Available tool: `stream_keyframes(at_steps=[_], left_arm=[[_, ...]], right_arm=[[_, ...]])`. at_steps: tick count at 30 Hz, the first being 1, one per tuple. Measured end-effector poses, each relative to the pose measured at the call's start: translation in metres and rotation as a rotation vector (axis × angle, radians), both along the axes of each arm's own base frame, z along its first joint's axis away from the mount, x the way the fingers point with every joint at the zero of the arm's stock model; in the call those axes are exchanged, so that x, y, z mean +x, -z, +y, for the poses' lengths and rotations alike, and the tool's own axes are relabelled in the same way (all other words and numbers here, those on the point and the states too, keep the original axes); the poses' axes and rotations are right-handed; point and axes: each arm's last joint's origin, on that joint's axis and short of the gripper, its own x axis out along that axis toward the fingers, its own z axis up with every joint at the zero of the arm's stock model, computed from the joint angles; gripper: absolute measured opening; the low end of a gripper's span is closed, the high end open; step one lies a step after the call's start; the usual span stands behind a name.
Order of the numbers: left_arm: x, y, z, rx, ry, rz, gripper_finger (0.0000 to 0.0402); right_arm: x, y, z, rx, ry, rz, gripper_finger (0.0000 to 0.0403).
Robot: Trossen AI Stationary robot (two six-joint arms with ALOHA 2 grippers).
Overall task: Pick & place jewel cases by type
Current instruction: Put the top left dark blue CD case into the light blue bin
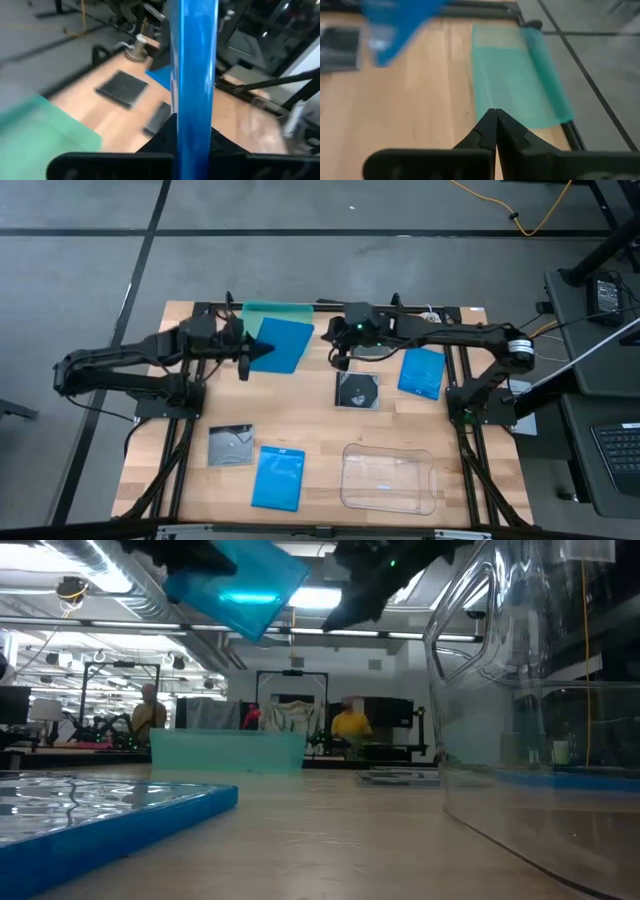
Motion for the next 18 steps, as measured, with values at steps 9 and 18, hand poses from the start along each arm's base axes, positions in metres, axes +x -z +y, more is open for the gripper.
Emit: stream_keyframes(at_steps=[9, 18], left_arm=[[0.009, -0.063, 0.03, 0.336, -0.03, 0.034, 0.0006], [0.027, -0.098, 0.041, 0.717, 0.137, 0.174, 0.0006]], right_arm=[[-0.009, -0.019, 0.015, -0.017, -0.031, -0.053, 0.0008], [-0.009, -0.017, 0.017, -0.013, -0.036, -0.041, 0.0008]])
